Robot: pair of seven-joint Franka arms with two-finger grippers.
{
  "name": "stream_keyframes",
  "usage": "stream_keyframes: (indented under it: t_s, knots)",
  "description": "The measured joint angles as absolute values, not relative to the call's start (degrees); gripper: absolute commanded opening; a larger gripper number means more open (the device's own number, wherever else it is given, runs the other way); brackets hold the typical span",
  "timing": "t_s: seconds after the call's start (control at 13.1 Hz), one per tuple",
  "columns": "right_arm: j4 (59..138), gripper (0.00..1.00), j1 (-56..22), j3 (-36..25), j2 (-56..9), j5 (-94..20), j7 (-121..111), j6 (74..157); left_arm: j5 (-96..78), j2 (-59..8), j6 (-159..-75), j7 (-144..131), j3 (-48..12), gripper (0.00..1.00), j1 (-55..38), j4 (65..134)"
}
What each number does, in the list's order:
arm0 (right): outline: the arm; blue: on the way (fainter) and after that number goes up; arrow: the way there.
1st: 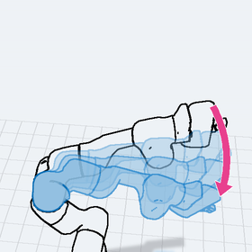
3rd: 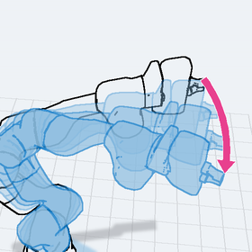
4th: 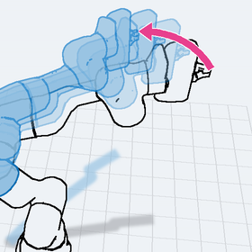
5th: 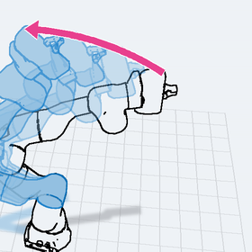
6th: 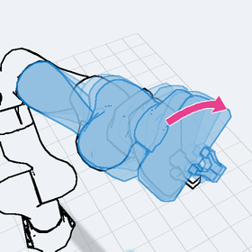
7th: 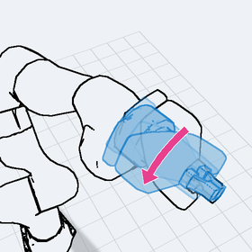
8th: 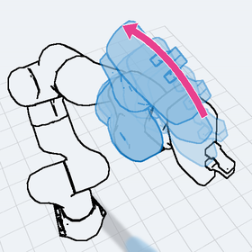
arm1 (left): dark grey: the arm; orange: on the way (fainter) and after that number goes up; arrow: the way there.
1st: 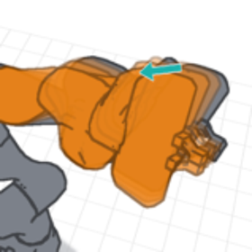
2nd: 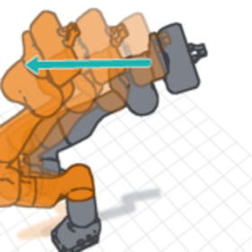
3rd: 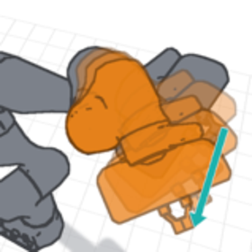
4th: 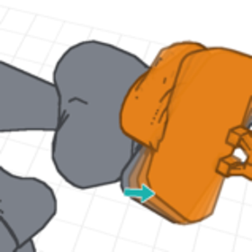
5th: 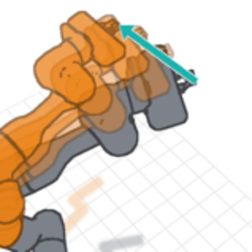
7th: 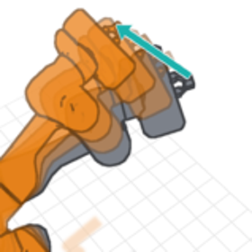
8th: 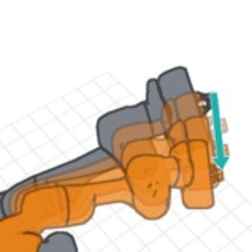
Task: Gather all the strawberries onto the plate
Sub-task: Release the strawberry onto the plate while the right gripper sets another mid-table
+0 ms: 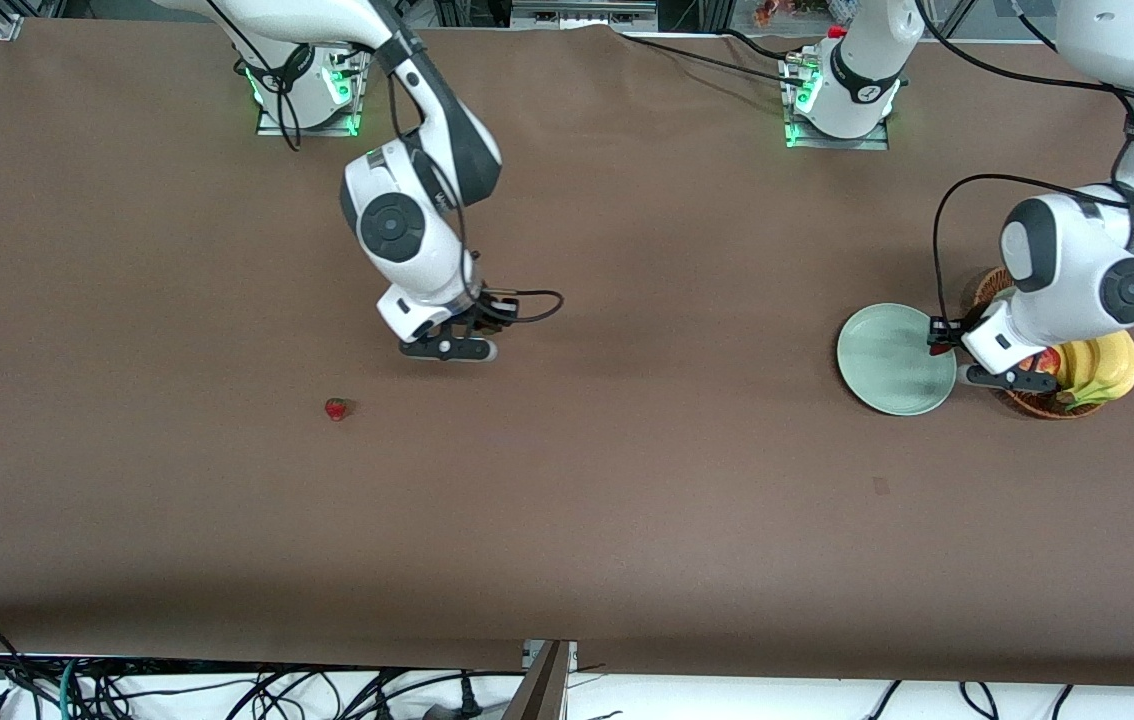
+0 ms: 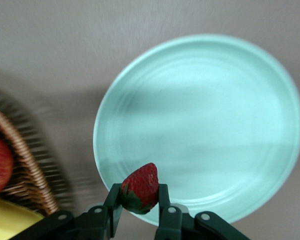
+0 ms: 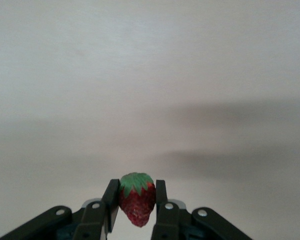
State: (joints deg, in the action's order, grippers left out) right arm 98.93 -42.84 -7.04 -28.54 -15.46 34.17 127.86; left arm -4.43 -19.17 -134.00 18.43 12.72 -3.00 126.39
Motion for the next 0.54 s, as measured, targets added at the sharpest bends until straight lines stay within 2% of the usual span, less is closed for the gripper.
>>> stream_keyframes:
  t_s: [0.08,0.15,0.23,0.38,0.46,0.54]
  knots:
    - [95.4,0.25,-43.7,-6.9,-30.4,-15.7,37.5,127.0,-4.4,-19.2,-135.7,18.9,12.7,0.12,-3.0,128.0]
    - [91.8,0.26,-44.5,-6.6,-32.8,-16.6,40.8,126.6,-4.4,-19.2,-136.2,19.2,12.7,0.28,-3.0,128.6]
    - [88.5,0.27,-45.1,-5.8,-35.2,-17.6,43.9,126.6,-4.4,-19.2,-136.3,19.4,12.7,0.61,-3.0,128.7]
    - [82.0,0.27,-46.4,-4.5,-40.4,-18.0,51.0,126.8,-4.4,-19.2,-136.4,19.5,12.7,0.91,-3.0,128.6]
    - [78.6,0.27,-47.4,-4.3,-43.1,-18.1,54.7,127.2,-4.4,-19.2,-136.5,19.6,12.7,1.0,-3.1,128.6]
    - [75.4,0.28,-48.3,-4.2,-45.7,-18.1,58.6,128.4,-4.4,-19.2,-136.5,19.6,12.7,1.0,-3.1,128.4]
